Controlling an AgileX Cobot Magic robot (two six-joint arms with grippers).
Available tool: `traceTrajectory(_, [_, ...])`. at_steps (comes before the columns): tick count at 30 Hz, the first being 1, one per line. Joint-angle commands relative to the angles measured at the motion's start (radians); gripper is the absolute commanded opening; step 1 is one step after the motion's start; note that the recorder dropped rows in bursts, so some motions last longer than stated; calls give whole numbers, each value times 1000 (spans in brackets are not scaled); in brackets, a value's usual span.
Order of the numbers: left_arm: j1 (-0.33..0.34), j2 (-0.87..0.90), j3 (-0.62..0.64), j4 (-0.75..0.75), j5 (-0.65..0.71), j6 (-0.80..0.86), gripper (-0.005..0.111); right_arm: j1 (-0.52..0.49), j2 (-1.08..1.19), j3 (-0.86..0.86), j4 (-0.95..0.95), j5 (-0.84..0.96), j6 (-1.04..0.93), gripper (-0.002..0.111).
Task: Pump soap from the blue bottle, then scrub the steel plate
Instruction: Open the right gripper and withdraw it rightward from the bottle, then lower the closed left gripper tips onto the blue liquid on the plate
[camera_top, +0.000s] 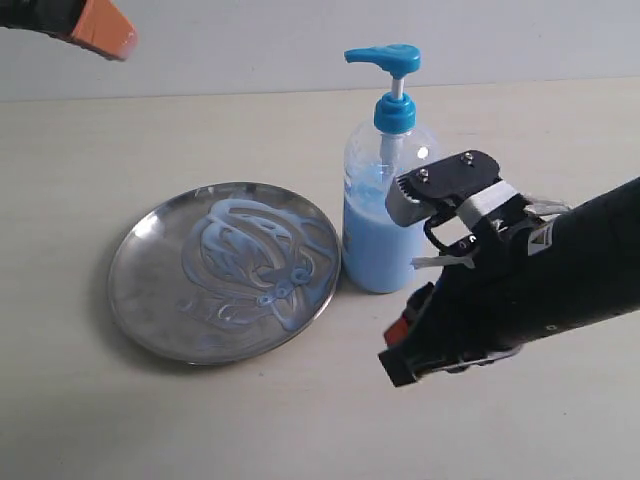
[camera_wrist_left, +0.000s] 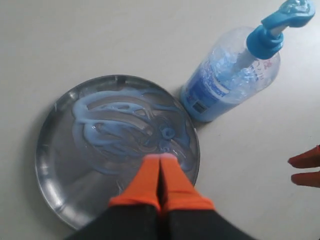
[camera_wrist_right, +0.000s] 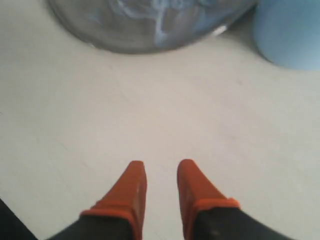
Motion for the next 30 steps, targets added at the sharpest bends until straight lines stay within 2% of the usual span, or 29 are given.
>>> traceTrajectory(1, [2, -7, 52, -20, -59, 24, 0, 1, -72, -76, -445, 220, 326, 24])
traceTrajectory(3, [2, -7, 82, -20, -74, 34, 0, 1, -164, -101, -544, 255, 374, 22])
traceTrajectory(5, [2, -7, 109, -25, -96, 48, 0, 1, -273, -109, -635, 249, 418, 13])
traceTrajectory(7, [2, -7, 141, -60, -122, 90, 0, 1, -411, -107, -729, 243, 451, 0])
traceTrajectory(13, [2, -7, 224, -254, -175, 326, 0, 1, -670, -103, -750, 169, 461, 0])
traceTrajectory(24, [2, 50, 382, -561, -246, 757, 0, 1, -816, 34, -759, 35, 466, 0])
traceTrajectory(30, [2, 191, 388, -624, -264, 831, 0, 1, -833, 79, -765, 21, 456, 0])
